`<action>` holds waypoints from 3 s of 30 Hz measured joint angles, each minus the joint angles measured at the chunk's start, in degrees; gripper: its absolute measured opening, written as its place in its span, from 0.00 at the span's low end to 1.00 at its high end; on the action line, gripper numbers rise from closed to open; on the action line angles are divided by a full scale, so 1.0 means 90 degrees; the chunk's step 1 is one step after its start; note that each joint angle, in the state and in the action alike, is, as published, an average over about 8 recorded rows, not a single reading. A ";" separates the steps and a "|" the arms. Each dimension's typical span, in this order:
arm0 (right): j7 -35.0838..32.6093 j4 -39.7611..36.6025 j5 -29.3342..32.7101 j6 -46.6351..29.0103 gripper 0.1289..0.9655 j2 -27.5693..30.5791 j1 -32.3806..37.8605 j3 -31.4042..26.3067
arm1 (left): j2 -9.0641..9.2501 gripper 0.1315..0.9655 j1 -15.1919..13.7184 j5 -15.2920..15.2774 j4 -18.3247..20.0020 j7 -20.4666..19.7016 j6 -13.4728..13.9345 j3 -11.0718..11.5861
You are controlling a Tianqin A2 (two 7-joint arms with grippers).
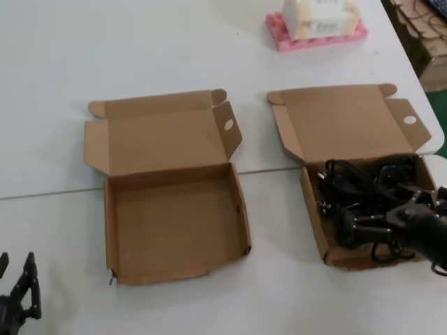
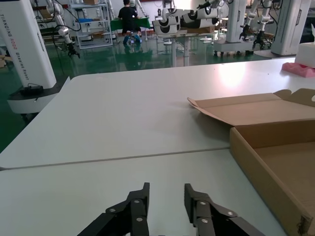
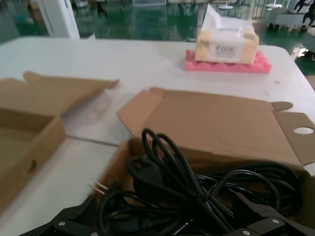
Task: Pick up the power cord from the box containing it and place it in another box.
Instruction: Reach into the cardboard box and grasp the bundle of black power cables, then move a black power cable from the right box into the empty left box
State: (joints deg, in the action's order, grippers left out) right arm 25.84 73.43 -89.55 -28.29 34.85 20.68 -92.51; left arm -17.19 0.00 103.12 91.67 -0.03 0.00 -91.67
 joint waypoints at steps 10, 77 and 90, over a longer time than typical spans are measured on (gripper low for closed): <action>0.0000 -0.0950 0.0007 0.0658 0.97 0.0236 0.0841 -0.1053 | 0.0000 0.18 0.0000 -0.0001 0.0000 0.0000 0.0000 0.0000; 0.0000 0.2099 -0.0308 -0.1572 0.11 -0.0920 -0.0625 0.1906 | 0.0000 0.04 0.0000 -0.0002 0.0000 0.0000 0.0000 0.0000; 0.0000 0.2115 -0.0056 -0.1148 0.11 -0.1452 -0.0287 0.0278 | 0.0000 0.04 0.0000 -0.0002 0.0000 0.0000 0.0000 0.0000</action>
State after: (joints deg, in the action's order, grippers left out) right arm 25.84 92.46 -90.05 -38.62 21.78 18.10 -90.01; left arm -17.19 0.00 103.10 91.67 -0.03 0.00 -91.67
